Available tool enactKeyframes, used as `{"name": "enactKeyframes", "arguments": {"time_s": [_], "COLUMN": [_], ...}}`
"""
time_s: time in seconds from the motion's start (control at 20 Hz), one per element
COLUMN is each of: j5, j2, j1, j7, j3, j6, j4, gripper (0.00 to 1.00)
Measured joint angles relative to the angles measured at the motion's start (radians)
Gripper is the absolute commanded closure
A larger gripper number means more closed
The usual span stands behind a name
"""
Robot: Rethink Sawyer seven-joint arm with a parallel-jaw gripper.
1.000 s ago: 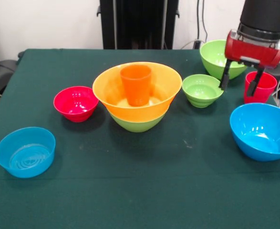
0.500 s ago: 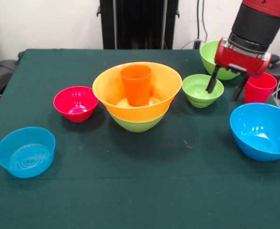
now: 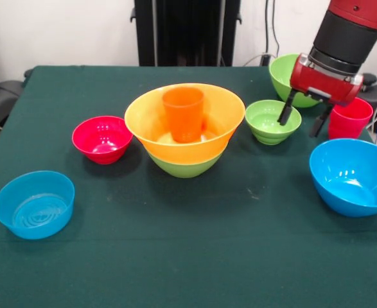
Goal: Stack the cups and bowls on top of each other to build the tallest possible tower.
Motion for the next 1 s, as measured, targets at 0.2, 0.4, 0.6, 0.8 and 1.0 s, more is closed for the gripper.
{"name": "enactKeyframes", "arguments": {"time_s": [0.2,0.4,0.6,0.8,1.0], "j5": [0.024,0.047,0.056,0.059,0.063], "j2": [-0.001,-0.007,-0.003,0.011,0.03], "j1": [0.018,0.02,0.033,0.064,0.095], "j7": [0.021,0.027,0.027,0.027,0.027], "j3": [0.0,0.006,0.0,-0.018,-0.036], "j6": [-0.044,-0.076,-0.112,-0.139,-0.142], "j4": [0.03,0.071,0.111,0.14,0.159], "gripper": [0.0,0.0,0.0,0.0,0.0]}}
